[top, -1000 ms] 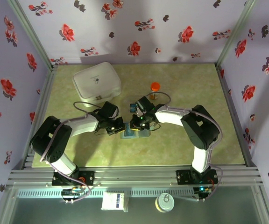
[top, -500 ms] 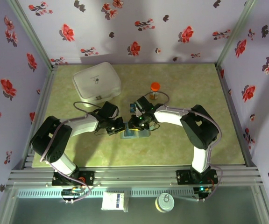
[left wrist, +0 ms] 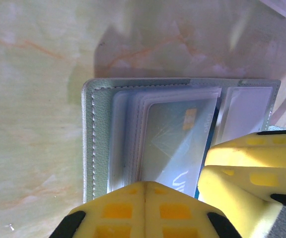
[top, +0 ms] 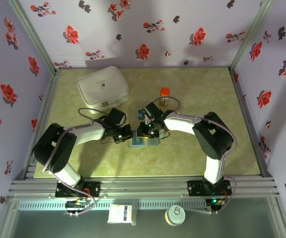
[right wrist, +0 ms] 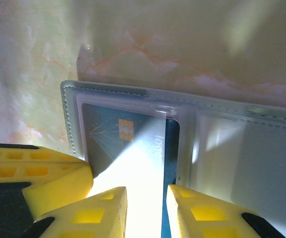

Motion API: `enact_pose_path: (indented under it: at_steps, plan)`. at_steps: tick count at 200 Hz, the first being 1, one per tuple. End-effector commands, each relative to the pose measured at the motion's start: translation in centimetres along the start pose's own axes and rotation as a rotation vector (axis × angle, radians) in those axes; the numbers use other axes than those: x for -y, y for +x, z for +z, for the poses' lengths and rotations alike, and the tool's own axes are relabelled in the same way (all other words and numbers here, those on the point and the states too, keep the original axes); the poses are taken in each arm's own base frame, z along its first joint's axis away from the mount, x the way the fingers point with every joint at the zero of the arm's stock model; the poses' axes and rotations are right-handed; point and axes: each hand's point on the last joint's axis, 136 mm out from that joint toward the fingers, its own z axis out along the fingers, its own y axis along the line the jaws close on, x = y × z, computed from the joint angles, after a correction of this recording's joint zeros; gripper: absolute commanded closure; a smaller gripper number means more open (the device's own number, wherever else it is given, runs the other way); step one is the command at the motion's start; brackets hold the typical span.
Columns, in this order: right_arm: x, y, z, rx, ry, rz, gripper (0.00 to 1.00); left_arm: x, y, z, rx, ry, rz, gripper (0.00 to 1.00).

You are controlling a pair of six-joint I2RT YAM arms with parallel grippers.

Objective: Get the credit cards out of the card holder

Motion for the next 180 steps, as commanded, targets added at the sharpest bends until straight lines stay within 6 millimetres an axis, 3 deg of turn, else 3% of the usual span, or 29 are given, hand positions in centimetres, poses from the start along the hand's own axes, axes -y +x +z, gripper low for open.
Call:
enact_pose_path:
  at_steps: [1,64,117,180]
  plan:
    - [1.1,0.3,-0.6,0.005,0.061,-0.003,0.7,-1.8,0.4,0.2,-0.019,-0.069,-0.004,0.97]
    - [0.1,0.1,-1.5,0.033,0.021,-0.017,0.71,-0.3,-0.3,-1.3,0.026,-0.027,0.006,0.9]
    - [-0.2,0.5,-1.3,0.026,-0.016,-0.005,0.71,-1.4,0.0,-0.6,0.011,-0.064,0.002,0.99]
    - [-0.7,0.7,-0.5,0.008,-0.069,0.006,0.71,-2.5,0.5,0.3,-0.015,-0.091,-0.009,1.0]
